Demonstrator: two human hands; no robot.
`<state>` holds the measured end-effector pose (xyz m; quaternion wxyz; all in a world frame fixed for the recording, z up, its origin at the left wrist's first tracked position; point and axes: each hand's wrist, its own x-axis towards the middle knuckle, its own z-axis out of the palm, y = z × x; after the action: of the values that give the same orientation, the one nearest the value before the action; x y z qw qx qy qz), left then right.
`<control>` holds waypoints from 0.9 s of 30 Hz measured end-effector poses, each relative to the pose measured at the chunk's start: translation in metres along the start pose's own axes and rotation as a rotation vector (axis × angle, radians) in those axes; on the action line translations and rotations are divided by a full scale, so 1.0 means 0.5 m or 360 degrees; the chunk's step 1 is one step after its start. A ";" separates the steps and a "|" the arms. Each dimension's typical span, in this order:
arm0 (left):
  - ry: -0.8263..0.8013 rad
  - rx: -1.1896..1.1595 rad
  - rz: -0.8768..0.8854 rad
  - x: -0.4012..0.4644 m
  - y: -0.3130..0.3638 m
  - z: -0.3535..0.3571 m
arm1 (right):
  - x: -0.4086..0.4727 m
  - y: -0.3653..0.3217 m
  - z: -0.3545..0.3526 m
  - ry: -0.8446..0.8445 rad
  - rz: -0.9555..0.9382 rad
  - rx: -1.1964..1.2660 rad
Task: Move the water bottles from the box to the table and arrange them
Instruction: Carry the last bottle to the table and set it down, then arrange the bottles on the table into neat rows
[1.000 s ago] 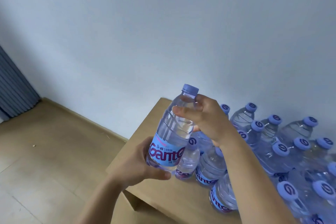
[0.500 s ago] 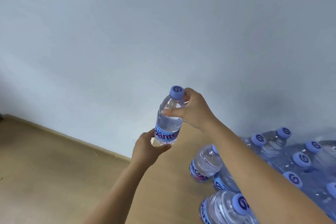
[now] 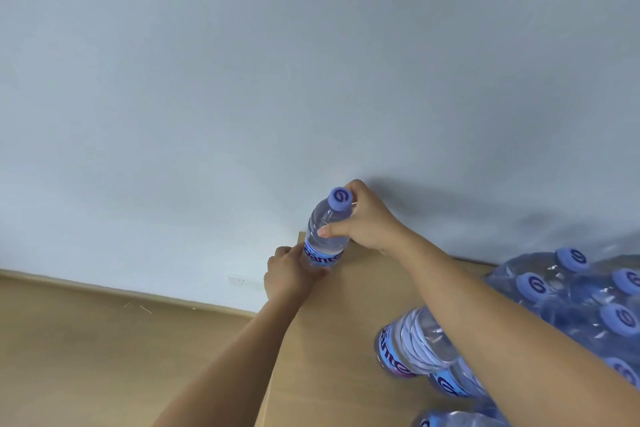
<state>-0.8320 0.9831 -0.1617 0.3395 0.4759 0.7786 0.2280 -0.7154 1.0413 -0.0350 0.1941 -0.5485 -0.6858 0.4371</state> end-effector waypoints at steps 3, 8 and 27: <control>0.0006 0.0001 -0.0009 0.015 -0.008 0.009 | 0.014 0.003 0.001 0.0057 0.0019 0.0042; 0.0057 0.0000 -0.0035 0.031 -0.001 0.016 | 0.019 0.011 0.014 0.0242 -0.0083 -0.0007; -0.0296 -0.0195 0.0187 -0.239 0.001 0.096 | -0.315 0.017 -0.136 -0.0299 0.0349 -0.1206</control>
<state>-0.7579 0.8780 -0.1560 0.4248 0.5182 0.6991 0.2494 -0.6089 0.9224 0.0284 -0.1329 -0.6088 -0.7506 0.2197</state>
